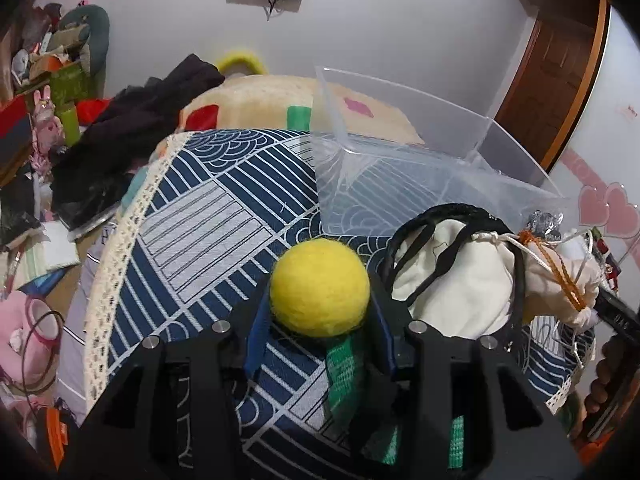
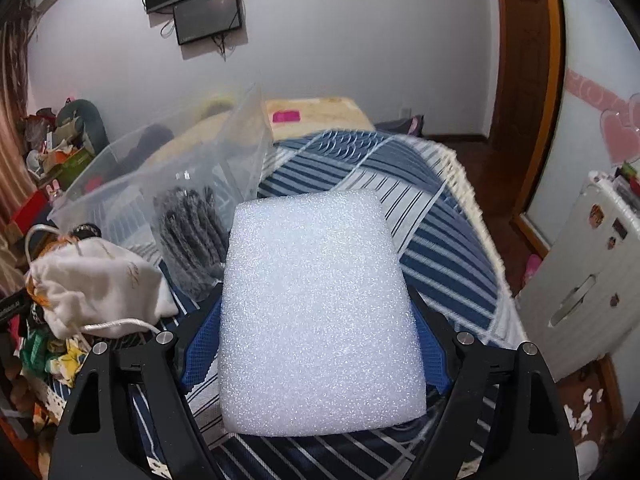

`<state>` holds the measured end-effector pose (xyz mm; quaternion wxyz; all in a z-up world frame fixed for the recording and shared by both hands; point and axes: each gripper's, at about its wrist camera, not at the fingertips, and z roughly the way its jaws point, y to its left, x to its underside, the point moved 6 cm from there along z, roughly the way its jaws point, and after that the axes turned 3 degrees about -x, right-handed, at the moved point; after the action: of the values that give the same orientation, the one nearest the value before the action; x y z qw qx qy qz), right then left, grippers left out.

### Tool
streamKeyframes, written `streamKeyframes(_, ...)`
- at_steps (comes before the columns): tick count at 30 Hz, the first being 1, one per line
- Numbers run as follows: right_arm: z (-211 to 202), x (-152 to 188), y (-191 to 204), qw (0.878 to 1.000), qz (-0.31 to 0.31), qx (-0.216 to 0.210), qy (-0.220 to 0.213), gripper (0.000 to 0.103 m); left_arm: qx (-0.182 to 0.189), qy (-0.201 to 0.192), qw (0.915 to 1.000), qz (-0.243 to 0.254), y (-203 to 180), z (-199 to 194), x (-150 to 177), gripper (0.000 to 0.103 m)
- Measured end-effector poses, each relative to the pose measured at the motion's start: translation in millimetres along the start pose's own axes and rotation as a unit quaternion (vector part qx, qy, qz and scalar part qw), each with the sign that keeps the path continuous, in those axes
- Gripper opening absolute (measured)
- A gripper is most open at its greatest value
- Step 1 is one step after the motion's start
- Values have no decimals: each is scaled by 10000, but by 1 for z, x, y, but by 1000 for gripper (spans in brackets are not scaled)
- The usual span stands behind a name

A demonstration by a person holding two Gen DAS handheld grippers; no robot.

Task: Organize soft objects
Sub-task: 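Carry the ball with the left tool into the clear box while the right tool drops the foam block in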

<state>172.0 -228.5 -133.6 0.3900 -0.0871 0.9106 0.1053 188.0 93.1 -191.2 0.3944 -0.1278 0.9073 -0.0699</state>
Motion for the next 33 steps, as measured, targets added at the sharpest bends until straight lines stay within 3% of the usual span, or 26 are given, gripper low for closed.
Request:
streamKeyframes(10,-46,-38,18,9974,-202,-41,-684,80,-244,-641,9971,338,-11,-51,-23,45)
streamKeyframes(20,-41,-87,66,9896,-806,-288,-1160,80,-168,-1087,9920,619,-28,-76,-74,45)
streamKeyframes(27,-15,-106,100,9871,-1046,-445,-1130,80,-96,-957,9927,730,-40,-59,-101,45)
streamKeyframes(33,22,-111,111,9905,-1044,-519,-729,80,-61,-644,9939,893,-52,-30,-114,45)
